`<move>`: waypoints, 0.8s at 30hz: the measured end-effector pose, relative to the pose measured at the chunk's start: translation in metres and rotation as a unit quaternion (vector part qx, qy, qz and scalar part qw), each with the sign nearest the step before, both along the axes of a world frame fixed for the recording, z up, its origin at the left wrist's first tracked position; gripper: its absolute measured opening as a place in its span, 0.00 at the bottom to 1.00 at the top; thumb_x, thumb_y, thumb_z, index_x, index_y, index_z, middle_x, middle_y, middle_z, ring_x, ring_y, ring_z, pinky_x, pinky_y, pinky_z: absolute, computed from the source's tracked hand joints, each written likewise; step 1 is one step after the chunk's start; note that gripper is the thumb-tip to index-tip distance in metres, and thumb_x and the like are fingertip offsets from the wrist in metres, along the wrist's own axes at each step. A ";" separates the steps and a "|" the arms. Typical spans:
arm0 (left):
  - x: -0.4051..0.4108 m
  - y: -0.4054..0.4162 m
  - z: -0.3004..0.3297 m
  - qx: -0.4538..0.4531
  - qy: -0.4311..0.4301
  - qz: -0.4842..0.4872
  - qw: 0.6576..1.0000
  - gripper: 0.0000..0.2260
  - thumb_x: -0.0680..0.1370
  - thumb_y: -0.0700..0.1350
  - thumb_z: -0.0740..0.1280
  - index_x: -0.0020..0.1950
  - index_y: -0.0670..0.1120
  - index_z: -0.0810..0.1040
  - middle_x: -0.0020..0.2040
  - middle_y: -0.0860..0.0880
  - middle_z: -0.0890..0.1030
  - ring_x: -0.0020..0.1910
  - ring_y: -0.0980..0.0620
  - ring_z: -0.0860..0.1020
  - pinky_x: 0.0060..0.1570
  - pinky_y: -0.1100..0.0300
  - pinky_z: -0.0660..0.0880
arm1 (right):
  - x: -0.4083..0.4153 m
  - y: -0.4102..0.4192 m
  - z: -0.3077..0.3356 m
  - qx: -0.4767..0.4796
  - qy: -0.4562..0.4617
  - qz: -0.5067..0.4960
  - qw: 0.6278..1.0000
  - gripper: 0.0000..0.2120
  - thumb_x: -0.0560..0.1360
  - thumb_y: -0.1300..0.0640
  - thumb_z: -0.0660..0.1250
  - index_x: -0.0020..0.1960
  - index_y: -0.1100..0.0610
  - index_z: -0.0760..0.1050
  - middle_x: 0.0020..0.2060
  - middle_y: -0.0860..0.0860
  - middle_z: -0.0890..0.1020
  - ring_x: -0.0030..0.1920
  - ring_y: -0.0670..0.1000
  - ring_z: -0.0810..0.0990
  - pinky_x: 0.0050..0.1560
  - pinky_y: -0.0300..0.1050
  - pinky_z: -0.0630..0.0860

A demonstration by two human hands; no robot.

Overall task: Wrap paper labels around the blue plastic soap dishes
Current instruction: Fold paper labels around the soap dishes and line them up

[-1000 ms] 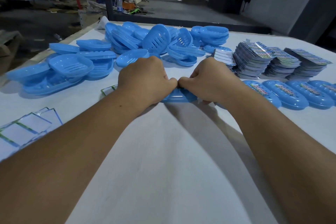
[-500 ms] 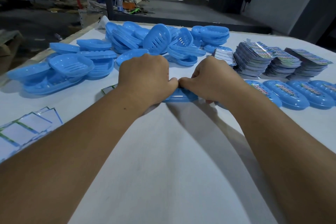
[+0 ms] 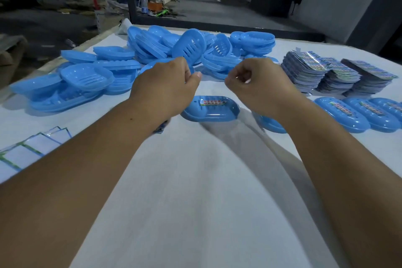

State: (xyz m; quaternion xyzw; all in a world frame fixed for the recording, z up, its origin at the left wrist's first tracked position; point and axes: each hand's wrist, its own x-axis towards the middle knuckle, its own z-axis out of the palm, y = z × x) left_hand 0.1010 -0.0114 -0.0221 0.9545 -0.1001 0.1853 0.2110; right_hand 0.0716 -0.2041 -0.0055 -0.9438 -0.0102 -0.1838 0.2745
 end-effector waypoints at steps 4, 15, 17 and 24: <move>0.000 0.000 0.000 -0.006 -0.017 0.006 1.000 0.15 0.81 0.62 0.57 0.47 0.53 0.72 0.39 0.54 0.75 0.43 0.47 0.74 0.41 0.53 0.66 | -0.007 0.013 -0.005 -0.055 0.069 0.153 0.984 0.22 0.73 0.48 0.73 0.66 0.45 0.77 0.56 0.39 0.80 0.53 0.37 0.78 0.52 0.32 0.72; 0.004 -0.001 -0.005 0.013 -0.032 0.007 0.999 0.14 0.78 0.63 0.62 0.43 0.55 0.74 0.43 0.53 0.79 0.43 0.48 0.75 0.41 0.55 0.67 | -0.011 0.014 -0.005 -0.248 0.127 0.035 0.960 0.36 0.71 0.28 0.65 0.68 0.53 0.74 0.62 0.51 0.77 0.59 0.55 0.76 0.49 0.48 0.70; 0.004 -0.002 -0.006 0.025 -0.030 0.005 0.999 0.14 0.78 0.63 0.63 0.42 0.54 0.75 0.43 0.53 0.79 0.43 0.49 0.75 0.41 0.55 0.67 | -0.010 0.011 -0.005 -0.254 0.138 0.005 0.957 0.35 0.70 0.26 0.63 0.60 0.54 0.76 0.59 0.52 0.76 0.57 0.57 0.76 0.47 0.49 0.70; 0.006 -0.003 -0.009 0.035 -0.025 0.008 0.999 0.14 0.76 0.63 0.64 0.40 0.55 0.76 0.40 0.55 0.77 0.42 0.49 0.75 0.40 0.55 0.67 | -0.009 0.007 -0.006 -0.239 0.161 -0.043 0.957 0.22 0.72 0.32 0.63 0.43 0.52 0.69 0.50 0.53 0.68 0.51 0.59 0.70 0.47 0.49 0.65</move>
